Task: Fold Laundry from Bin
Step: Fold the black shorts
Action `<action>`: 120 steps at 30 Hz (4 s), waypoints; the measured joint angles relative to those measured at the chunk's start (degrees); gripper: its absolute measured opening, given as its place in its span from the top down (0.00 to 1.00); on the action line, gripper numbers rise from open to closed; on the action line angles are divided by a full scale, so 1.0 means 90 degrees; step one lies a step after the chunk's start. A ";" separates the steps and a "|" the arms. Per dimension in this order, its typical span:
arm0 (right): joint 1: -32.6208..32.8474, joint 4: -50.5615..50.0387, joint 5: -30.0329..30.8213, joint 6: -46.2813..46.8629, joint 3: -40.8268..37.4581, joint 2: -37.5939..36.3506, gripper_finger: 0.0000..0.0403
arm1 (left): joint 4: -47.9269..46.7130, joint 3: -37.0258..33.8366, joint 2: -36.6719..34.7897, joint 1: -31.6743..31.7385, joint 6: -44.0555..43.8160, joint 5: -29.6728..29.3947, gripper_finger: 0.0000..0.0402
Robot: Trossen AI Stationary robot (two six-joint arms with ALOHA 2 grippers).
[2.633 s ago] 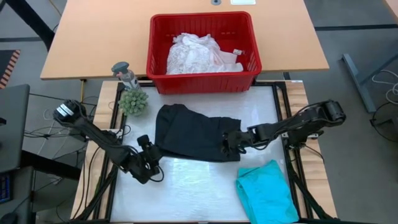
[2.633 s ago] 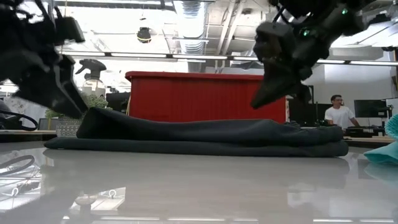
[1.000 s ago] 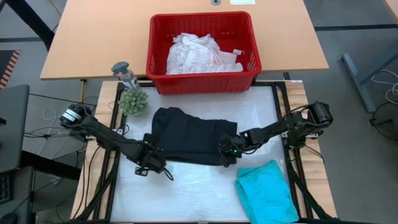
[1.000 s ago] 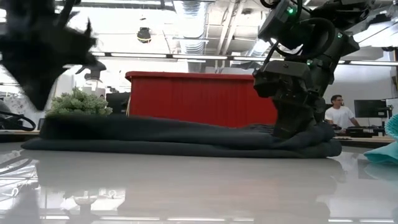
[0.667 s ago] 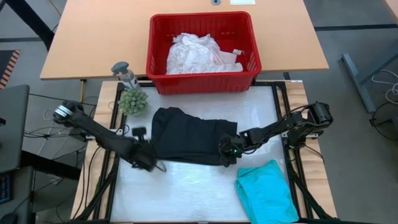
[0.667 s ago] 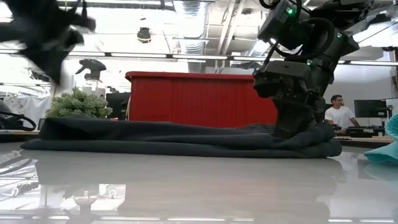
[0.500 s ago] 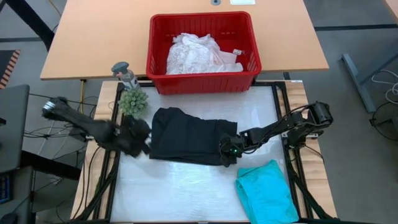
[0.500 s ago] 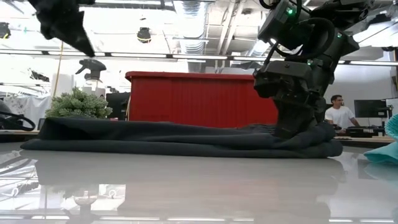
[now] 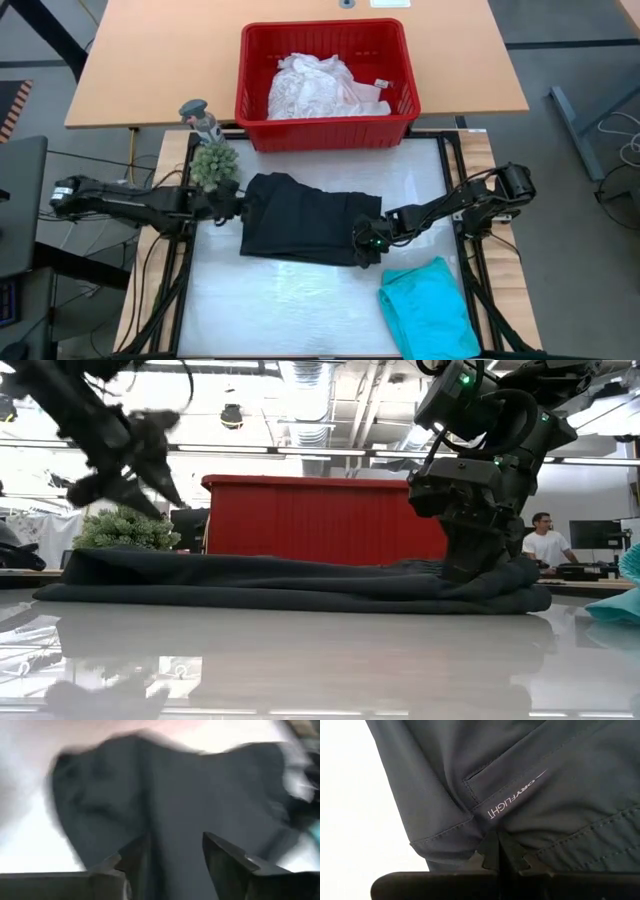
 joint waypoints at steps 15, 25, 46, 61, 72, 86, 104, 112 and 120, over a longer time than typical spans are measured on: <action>0.0000 0.0153 0.0002 -0.0214 -0.0010 0.0000 0.96 | 0.1319 -0.0024 0.2351 0.1380 -0.0119 0.0856 0.51; 0.0000 0.0162 0.0002 -0.0216 -0.0007 0.0000 0.96 | 0.2050 -0.0023 0.3129 0.1600 -0.0013 0.1002 0.51; 0.0002 0.0164 0.0007 -0.0293 -0.0004 0.0002 0.96 | 0.1731 -0.0020 0.2589 0.1612 0.0235 0.1472 0.99; -0.0002 0.0121 0.0019 -0.0335 0.0000 0.0002 0.96 | 0.0047 -0.0020 0.0470 0.1612 0.0054 0.1509 1.00; -0.0005 0.0052 0.0019 -0.0335 0.0000 0.0002 0.96 | -0.1415 0.0479 0.0045 0.1612 0.0414 0.1427 1.00; -0.0164 -0.0017 -0.0005 -0.0380 0.0000 0.0002 0.96 | -0.2905 0.1056 0.0310 0.1581 0.1829 0.2011 0.99; -0.0170 -0.0032 -0.0002 -0.0384 0.0000 0.0002 0.96 | -0.4182 0.1056 0.0855 0.1576 0.3597 0.2017 0.63; -0.0170 -0.0027 0.0002 -0.0381 -0.0005 0.0000 0.96 | -0.4100 0.1580 0.0542 0.1457 0.2138 0.1873 0.64; -0.0213 -0.0029 -0.0001 -0.0345 -0.0005 0.0002 0.96 | -0.0833 0.1644 0.0061 0.0314 0.1538 0.1877 0.76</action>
